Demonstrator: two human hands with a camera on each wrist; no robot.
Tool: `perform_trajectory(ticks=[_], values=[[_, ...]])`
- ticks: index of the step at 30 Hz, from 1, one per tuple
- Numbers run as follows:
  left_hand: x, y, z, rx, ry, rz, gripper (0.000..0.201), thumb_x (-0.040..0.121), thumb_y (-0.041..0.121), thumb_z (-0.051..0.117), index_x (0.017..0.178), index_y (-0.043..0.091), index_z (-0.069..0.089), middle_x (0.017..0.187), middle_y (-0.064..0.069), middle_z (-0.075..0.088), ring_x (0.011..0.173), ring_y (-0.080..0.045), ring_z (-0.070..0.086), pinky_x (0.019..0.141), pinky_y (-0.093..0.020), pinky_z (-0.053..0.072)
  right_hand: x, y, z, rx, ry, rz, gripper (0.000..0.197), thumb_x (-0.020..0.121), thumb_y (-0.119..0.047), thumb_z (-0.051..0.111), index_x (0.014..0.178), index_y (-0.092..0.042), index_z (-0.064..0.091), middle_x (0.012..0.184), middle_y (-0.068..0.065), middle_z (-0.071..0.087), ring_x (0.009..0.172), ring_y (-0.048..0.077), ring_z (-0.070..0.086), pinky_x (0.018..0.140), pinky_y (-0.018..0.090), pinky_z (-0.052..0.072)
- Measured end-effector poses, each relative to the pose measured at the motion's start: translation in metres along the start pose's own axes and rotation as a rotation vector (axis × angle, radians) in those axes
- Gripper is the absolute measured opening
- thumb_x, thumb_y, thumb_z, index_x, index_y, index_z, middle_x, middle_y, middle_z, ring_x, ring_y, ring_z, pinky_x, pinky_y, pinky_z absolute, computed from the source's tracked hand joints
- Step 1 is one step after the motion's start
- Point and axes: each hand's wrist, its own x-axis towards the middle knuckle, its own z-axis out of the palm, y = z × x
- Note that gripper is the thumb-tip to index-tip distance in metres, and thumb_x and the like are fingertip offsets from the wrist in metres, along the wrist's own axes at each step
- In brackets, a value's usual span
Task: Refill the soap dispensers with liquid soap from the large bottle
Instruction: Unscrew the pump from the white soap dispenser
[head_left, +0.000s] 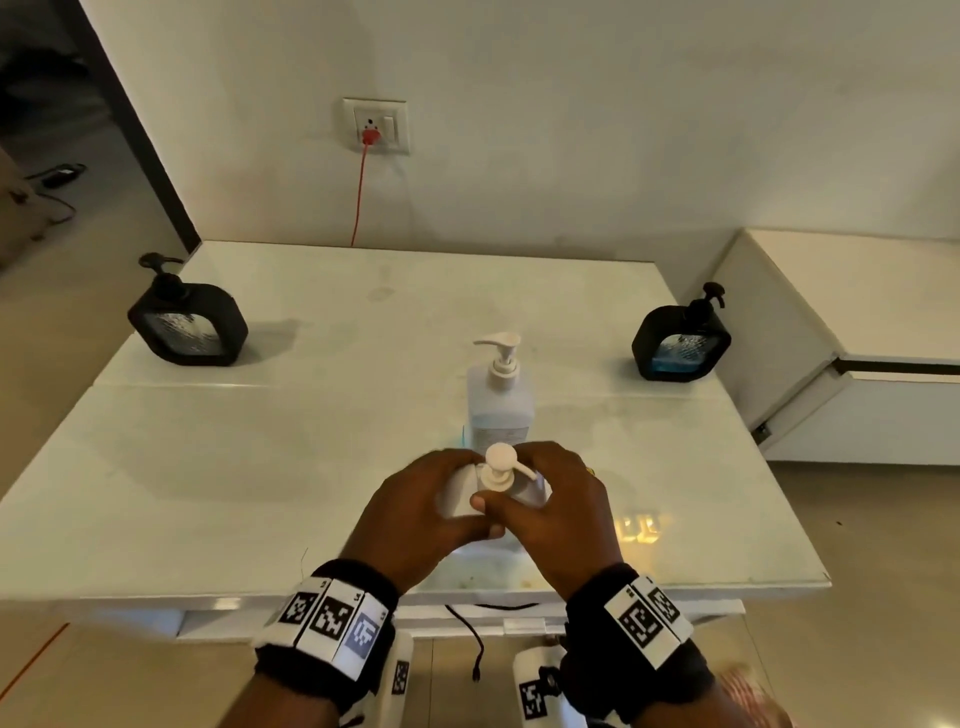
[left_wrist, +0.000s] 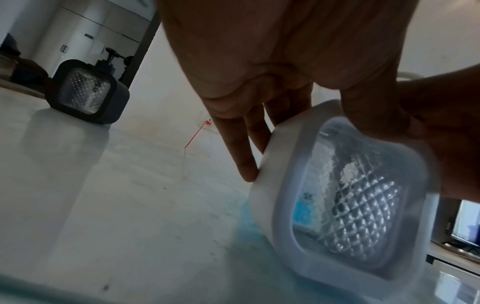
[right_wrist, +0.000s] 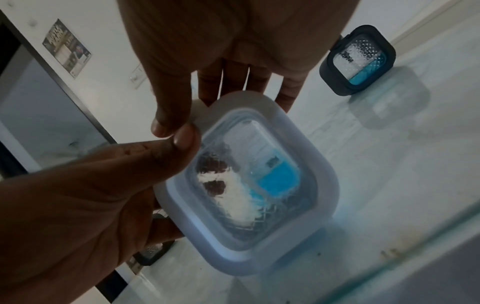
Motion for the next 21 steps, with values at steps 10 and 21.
perform_trajectory(ticks=[10,21], values=[[0.000,-0.010,0.005,0.011,-0.023,0.060,0.067,0.060,0.081,0.065,0.120,0.056,0.049,0.120,0.034,0.057,0.112,0.011,0.054,0.089,-0.010,0.043,0.004,0.012,-0.001,0.076,-0.054,-0.053,0.042,0.071,-0.025,0.087,0.095,-0.048,0.061,0.097,-0.018,0.069,0.097,-0.001,0.061,0.081,0.013,0.048],[0.001,-0.011,0.005,0.029,0.001,0.054,0.064,0.060,0.068,0.077,0.117,0.053,0.054,0.120,0.031,0.061,0.110,0.001,0.061,0.098,-0.029,0.055,0.007,0.015,-0.004,0.090,-0.137,0.022,0.048,0.063,-0.043,0.086,0.102,-0.043,0.059,0.103,-0.021,0.066,0.100,0.002,0.060,0.084,0.025,0.053]])
